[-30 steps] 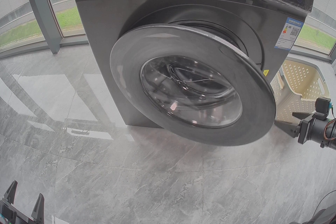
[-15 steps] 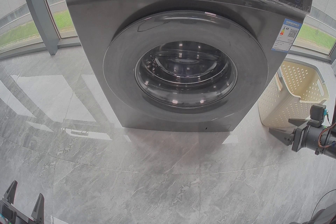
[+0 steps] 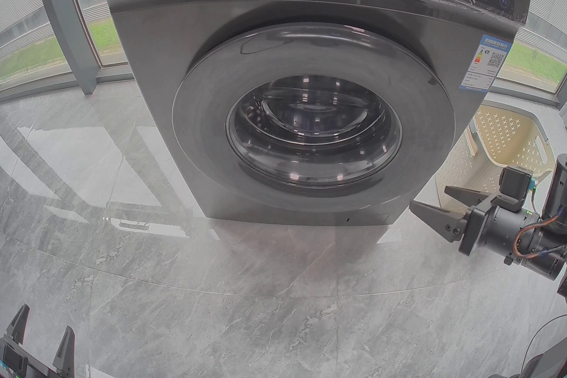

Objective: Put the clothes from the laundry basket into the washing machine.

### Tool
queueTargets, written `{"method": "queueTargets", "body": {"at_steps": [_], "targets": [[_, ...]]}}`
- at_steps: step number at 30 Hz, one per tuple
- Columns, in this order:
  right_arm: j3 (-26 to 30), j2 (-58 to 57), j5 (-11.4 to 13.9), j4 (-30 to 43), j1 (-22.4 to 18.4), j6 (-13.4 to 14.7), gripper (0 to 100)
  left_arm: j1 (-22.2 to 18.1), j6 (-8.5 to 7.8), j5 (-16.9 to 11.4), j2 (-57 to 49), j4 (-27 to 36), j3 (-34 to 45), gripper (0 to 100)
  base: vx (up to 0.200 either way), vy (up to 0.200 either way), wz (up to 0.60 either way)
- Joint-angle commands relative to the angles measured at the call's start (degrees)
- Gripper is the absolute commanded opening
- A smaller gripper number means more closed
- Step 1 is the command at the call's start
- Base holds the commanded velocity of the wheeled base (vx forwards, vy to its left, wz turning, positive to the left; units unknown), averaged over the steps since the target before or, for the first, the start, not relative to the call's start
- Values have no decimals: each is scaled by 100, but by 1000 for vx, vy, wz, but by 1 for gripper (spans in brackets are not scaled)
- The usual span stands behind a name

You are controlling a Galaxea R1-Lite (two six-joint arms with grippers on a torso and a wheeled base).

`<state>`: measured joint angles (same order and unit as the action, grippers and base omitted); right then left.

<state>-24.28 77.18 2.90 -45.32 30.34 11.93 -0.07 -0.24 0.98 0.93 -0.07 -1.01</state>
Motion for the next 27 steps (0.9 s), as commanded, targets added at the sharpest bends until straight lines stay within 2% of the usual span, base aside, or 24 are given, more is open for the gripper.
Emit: {"method": "queueTargets", "body": {"at_steps": [1, 9, 12, 16, 20, 22, 27], "targets": [[-129, 377, -79, -266, 77, 28, 100, -1, 7, -1, -75, -1, 101, 100, 200, 0, 0], [-358, 465, -123, -556, 112, 37, 100, -1, 7, -1, -75, -1, 92, 100, 200, 0, 0], [-349, 438, -229, -759, 112, 28, 100, -1, 7, -1, -75, -1, 101, 100, 0, 0, 0], [-331, 421, -633, -1075, 121, 2, 100, -1, 7, -1, -75, -1, 101, 100, 0, 0, 0], [-252, 412, -817, -1400, 112, -33, 100, -1, -2, -1, -75, -1, 101, 100, 0, 0, 0], [-200, 412, -897, -1453, 103, -42, 100, -1, -2, -1, -75, -1, 101, 100, 0, 0, 0], [-15, 377, -905, -1462, 121, -68, 100, -1, -2, -1, -75, -1, 101, 100, 0, 0, 0]]}}
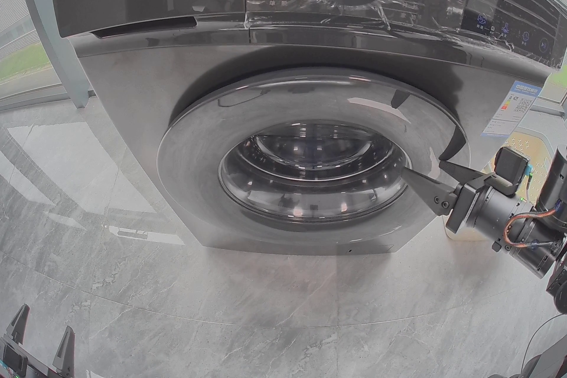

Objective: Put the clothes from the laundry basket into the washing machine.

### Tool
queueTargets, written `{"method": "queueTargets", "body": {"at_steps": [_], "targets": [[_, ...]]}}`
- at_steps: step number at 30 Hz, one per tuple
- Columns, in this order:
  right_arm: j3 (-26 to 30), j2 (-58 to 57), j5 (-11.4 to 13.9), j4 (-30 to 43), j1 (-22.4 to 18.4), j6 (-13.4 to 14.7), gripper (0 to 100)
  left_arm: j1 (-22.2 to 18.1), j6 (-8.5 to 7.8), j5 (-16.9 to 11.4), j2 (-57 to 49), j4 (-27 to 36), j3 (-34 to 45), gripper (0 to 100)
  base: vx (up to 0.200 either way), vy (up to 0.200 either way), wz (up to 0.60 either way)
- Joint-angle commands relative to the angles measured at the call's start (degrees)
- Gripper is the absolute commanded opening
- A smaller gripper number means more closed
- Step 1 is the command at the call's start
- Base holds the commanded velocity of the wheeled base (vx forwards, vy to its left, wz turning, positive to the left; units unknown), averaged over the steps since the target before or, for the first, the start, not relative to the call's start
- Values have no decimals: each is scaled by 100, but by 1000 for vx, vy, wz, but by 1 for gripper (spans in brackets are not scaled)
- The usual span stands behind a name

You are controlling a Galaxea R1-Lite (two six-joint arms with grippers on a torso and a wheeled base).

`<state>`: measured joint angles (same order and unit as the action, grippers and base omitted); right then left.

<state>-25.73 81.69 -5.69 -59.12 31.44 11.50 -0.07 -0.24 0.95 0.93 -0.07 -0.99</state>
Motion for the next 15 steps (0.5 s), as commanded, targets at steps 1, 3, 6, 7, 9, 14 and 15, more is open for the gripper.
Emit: {"method": "queueTargets", "body": {"at_steps": [1, 3, 6, 7, 9, 14, 15], "targets": [[227, -109, -37, -82, 73, -60, 100, -1, 7, 2, -75, -1, 99, 100, 0, 0, 0], [446, -224, 7, -73, 213, -156, 100, -1, 7, 2, -75, -1, 99, 100, 0, 0, 0], [1132, -593, 165, -55, 627, -253, 100, -1, 7, 2, -75, -1, 99, 100, 0, 0, 0], [1334, -689, 227, -55, 697, -262, 100, -1, 16, 2, -75, -1, 99, 100, 0, 0, 0], [1826, -988, 394, -55, 750, -288, 100, -1, 16, -7, -75, -1, 99, 100, 0, 0, 0], [2486, -1990, 420, 15, 521, -350, 100, 7, 16, -7, -75, -1, 90, 100, 0, 0, 0], [2503, -2025, 420, 15, 495, -359, 100, 7, 16, -7, -75, -1, 99, 100, 0, 0, 0]]}}
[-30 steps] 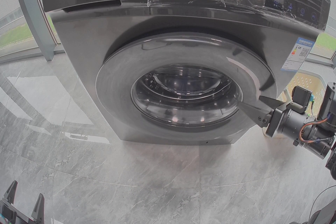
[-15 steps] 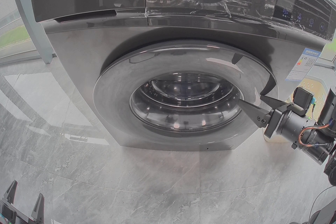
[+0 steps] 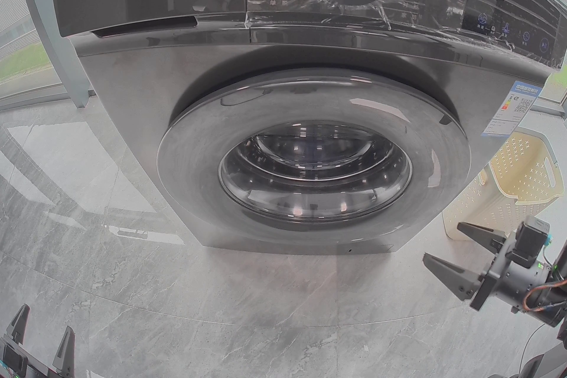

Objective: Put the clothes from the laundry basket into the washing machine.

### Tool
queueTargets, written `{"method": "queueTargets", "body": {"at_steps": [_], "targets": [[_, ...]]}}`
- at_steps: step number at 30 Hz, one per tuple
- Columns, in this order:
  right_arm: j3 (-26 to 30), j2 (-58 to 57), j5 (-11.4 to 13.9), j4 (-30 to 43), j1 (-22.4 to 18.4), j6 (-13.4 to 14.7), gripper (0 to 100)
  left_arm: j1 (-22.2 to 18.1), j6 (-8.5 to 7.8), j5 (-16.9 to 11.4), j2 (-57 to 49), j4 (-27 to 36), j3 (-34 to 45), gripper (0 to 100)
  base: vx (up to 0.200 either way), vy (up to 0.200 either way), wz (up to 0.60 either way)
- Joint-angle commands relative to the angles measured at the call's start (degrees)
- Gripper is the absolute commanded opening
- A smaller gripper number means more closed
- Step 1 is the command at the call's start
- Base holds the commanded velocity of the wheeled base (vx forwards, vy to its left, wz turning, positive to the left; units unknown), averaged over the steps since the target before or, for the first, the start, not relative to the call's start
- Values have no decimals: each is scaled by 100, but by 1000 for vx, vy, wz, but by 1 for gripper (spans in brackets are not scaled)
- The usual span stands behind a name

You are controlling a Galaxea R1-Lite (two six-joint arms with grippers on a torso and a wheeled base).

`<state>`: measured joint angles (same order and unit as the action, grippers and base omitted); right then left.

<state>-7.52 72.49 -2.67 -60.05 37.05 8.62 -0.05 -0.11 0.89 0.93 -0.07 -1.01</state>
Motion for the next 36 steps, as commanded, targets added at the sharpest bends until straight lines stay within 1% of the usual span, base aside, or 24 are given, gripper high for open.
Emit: {"method": "queueTargets", "body": {"at_steps": [1, 3, 4, 6, 7, 8, 11, 13, 15, 17, 19, 24, 25, 26, 27, 28, 29, 31, 32, 36], "targets": [[752, -1544, 100, 222, -453, -220, 100, 5, 2, -1, -75, -1, 92, 100, 0, 0, 0], [752, -2010, 109, 503, -875, -343, 100, 5, 11, -1, -75, -1, 101, 100, 0, 0, 0], [752, -2388, 135, 758, -1165, -422, 100, 5, 20, -1, -66, -1, 101, 100, 0, 0, 0], [752, -3047, 153, 1250, -1490, -510, 100, 5, 20, -10, -66, 7, 92, 100, 0, 0, 0], [752, -3214, 144, 1400, -1569, -528, 100, 5, 20, -10, -66, 7, 92, 100, 0, 0, 0], [726, -3891, 118, 2006, -1850, -554, 100, 5, 20, -10, -66, -1, 92, 100, 0, 0, 0], [585, -4884, 118, 2964, -2369, -563, 100, 5, 20, -10, -66, -1, 92, 100, 0, 0, 0], [409, -5605, 179, 3834, -2773, -563, 100, 5, 20, -10, -66, -1, 92, 100, 0, 0, 0], [295, -6185, 205, 4572, -3019, -563, 100, 5, 20, -10, -66, -1, 92, 100, 0, 0, 0], [260, -6581, 214, 5038, -3089, -563, 100, 5, 20, -10, -66, -1, 92, 100, 0, 0, 0], [286, -6739, 188, 5196, -3089, -554, 100, 5, 20, -10, -66, -1, 92, 100, 0, 0, 0], [427, -6739, 126, 5109, -3151, -545, 100, 5, 20, -10, -66, 7, 92, 100, 0, 0, 0], [524, -6783, 144, 5170, -3415, -572, 100, 5, 20, -10, -66, 7, 92, 100, 0, 0, 0], [576, -6791, 170, 5170, -3555, -581, 100, 5, 20, -10, -66, -1, 92, 100, 0, 0, 0], [620, -6809, 188, 5161, -3643, -598, 100, 5, 29, -10, -66, -1, 92, 100, 0, 0, 0], [620, -6809, 188, 5161, -3643, -598, 100, 5, 29, -10, -66, -1, 92, 100, 0, 0, 0], [726, -6879, 267, 5170, -3714, -677, 100, 5, 29, -10, -66, -1, 92, 100, 0, 0, 0], [752, -6985, 293, 5240, -3714, -686, 100, 5, 46, -10, -66, -1, 92, 100, 0, 0, 0], [752, -7178, 302, 5495, -3714, -686, 100, 5, 81, -19, -66, 7, 92, 100, 0, 0, 0], [752, -7249, 232, 5671, -3705, -677, 100, 5, 81, -71, -66, 7, 92, 100, 0, 0, 0]]}}
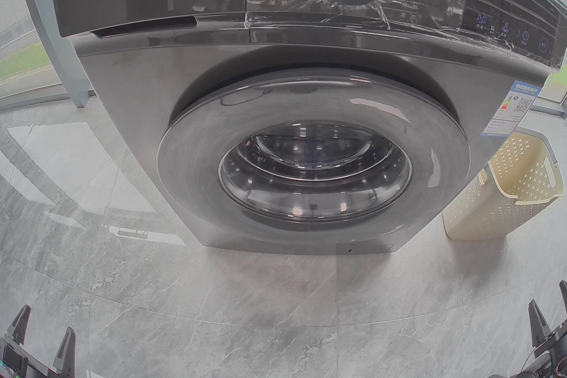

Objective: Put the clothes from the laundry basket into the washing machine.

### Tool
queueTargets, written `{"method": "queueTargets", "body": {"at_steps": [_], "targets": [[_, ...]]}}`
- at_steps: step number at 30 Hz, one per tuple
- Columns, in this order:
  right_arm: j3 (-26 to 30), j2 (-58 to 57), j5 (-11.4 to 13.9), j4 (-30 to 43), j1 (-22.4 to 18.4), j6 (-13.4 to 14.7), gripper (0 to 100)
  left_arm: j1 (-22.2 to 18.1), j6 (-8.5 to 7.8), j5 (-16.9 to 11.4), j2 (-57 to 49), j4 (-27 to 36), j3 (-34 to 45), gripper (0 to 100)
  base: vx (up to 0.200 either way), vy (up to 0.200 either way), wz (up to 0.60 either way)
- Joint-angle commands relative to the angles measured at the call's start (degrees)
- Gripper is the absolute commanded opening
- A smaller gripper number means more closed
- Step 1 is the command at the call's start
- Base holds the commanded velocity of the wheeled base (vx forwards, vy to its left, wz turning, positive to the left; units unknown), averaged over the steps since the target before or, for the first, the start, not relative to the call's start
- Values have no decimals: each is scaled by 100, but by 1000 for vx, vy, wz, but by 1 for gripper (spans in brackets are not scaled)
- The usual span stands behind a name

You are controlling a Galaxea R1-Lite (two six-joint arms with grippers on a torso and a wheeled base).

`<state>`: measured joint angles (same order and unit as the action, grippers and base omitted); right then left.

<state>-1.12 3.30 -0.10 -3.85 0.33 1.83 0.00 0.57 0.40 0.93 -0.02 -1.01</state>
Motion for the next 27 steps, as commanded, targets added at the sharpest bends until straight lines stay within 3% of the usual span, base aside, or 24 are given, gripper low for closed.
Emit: {"method": "queueTargets", "body": {"at_steps": [1, 11, 15, 24, 25, 27], "targets": [[112, -330, -52, 95, -33, 19, 100, 0, 13, -23, -66, 2, 84, 100, 0, 0, 0], [112, -330, -148, 271, -33, 72, 100, 0, 13, -23, -66, -6, 92, 100, 0, 0, 0], [112, -330, -78, 350, -24, -139, 100, 0, 13, -23, -66, -6, 92, 100, 0, 0, 0], [112, -330, -113, 341, -24, -25, 100, 0, 13, -14, -66, -6, 92, 100, 0, 0, 0], [112, -330, -122, 341, -42, -16, 100, -9, -66, -14, -75, -6, 92, 100, 0, 0, 0], [112, -330, -131, 350, -42, -16, 100, -9, -75, -5, -75, -6, 92, 100, 0, 0, 0]]}}
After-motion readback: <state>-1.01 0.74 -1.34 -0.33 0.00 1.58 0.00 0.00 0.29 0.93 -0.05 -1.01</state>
